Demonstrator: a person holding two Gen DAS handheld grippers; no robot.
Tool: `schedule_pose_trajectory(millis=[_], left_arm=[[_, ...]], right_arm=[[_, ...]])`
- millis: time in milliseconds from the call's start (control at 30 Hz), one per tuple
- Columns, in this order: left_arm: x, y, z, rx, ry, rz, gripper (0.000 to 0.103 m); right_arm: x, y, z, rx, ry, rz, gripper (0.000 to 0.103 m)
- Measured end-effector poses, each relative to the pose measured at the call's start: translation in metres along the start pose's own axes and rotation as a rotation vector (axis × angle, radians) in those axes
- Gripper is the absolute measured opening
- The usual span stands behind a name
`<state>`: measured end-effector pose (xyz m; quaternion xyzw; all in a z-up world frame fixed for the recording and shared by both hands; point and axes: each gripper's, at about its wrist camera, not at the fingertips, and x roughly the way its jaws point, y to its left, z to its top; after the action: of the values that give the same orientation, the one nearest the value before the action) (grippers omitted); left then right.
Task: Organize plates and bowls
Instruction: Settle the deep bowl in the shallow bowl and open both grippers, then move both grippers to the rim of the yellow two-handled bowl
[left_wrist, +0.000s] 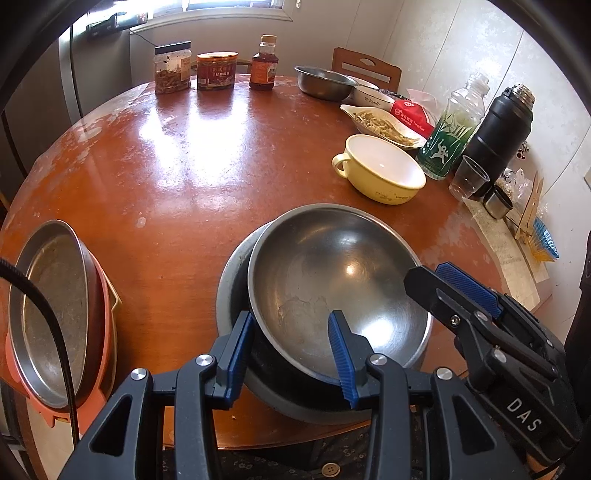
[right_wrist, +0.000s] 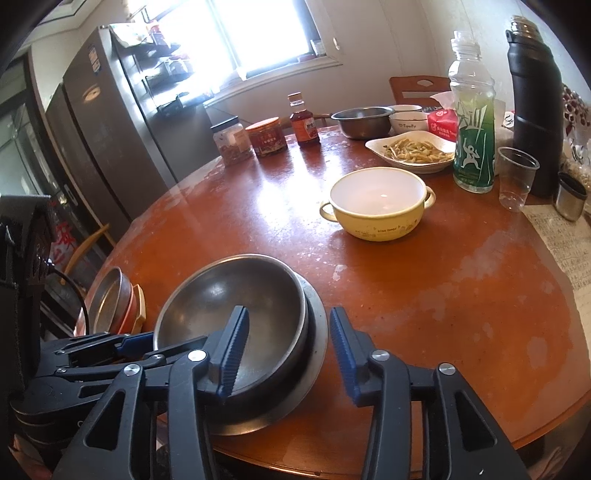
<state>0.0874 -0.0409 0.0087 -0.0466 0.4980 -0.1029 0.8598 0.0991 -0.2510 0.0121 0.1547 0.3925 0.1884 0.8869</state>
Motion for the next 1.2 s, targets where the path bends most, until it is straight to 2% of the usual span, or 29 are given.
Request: schedule_pose_trajectory(millis=[433,567,1033,1200], left_arm=[[-0.011,-0.002,-0.003,0.016,-0.024,0.017,0.043],[-0.017,-0.003,-0.004,0.023,-0.048,0.035,0.046],[-0.035,-0.005,-0.002,0.029,-0.112,0.04,0.05],[-0.038,-0.008,0.004,0.03,-0.12,0.046,0.051]], right_arm=[[-0.005,-0.002,0.0,0.016,-0.01,-0.003,0.051],[-0.008,-0.004,0.0,0.024,-0.02,-0.001,0.06],[-0.022,-0.011,0.002,0.048,-0.065,0.004,0.065],[-0.029,-0.02,0.004,0.082,-0.091,-0.008,0.073]])
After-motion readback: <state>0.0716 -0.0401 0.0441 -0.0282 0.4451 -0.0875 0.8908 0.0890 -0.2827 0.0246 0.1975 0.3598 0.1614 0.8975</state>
